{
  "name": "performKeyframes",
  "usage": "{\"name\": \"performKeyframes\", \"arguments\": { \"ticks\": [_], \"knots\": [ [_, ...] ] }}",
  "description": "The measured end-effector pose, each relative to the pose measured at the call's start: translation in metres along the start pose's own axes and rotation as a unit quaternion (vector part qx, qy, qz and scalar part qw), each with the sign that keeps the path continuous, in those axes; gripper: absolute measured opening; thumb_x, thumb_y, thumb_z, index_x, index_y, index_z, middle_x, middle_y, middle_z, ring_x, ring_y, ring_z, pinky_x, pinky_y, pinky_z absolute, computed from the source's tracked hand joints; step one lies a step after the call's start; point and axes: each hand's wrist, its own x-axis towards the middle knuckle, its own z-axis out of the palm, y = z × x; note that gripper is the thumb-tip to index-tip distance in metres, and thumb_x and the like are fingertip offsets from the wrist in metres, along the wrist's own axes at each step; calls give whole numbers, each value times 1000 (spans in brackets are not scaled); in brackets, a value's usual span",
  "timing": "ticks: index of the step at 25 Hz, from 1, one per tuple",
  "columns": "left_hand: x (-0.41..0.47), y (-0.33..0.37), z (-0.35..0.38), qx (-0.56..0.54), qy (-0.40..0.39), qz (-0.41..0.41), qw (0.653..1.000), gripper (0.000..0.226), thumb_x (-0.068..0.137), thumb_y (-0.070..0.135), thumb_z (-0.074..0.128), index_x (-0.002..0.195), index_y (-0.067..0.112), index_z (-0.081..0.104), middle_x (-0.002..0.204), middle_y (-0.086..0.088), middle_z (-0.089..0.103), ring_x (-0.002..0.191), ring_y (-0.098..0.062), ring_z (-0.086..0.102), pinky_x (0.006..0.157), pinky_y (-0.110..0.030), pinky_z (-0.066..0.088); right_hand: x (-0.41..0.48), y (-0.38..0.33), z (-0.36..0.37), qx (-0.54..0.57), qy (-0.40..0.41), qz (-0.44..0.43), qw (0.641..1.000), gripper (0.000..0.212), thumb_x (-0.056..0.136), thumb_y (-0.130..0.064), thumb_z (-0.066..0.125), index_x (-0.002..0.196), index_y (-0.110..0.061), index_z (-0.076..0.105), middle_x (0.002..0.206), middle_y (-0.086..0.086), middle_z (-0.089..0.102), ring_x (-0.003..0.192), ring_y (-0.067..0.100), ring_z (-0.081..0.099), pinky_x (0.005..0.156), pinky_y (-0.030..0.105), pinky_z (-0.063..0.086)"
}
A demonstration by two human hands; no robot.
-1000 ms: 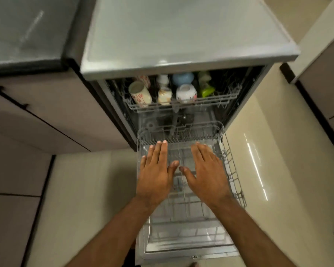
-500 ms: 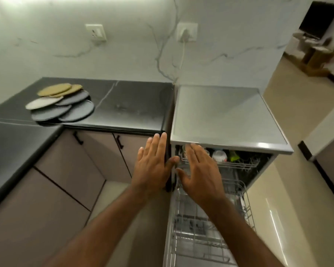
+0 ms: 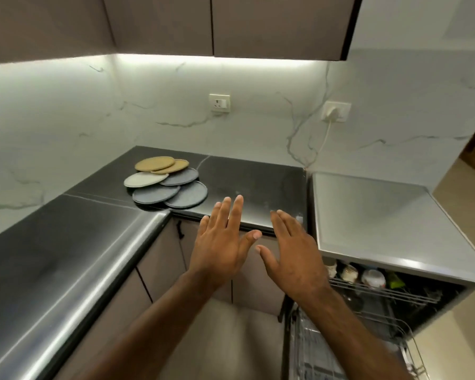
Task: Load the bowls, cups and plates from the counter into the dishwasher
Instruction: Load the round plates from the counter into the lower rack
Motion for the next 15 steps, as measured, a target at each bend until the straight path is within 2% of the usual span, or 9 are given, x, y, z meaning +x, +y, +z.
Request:
{"name": "performKeyframes", "arguments": {
  "ticks": [8, 11, 15],
  "knots": [
    [25, -124, -50, 7, 25, -67, 997, 83, 95, 76, 27, 163, 38, -4, 173, -1, 4, 159, -21, 0, 126, -49, 10, 74, -91, 48, 3, -27, -34, 999, 80, 96, -61, 48, 158, -26, 13, 165, -1, 20, 151, 17, 22, 120, 41, 29],
    [43, -157, -63, 6, 48, -96, 994, 83, 95, 75, 29, 163, 38, -1, 173, -2, 6, 159, -22, 2, 127, -51, 15, 106, -108, 59, 17, -26, -41, 999, 82, 95, -60, 53, 158, -28, 12, 165, -2, 20, 151, 17, 22, 120, 42, 28],
    [71, -195, -71, 17, 56, -115, 992, 82, 97, 71, 33, 163, 38, -1, 173, -4, 5, 159, -24, 1, 126, -48, 12, 155, -122, 83, 30, -33, -54, 998, 82, 95, -60, 54, 159, -28, 13, 166, -3, 20, 151, 17, 22, 119, 43, 28]
  ]
}}
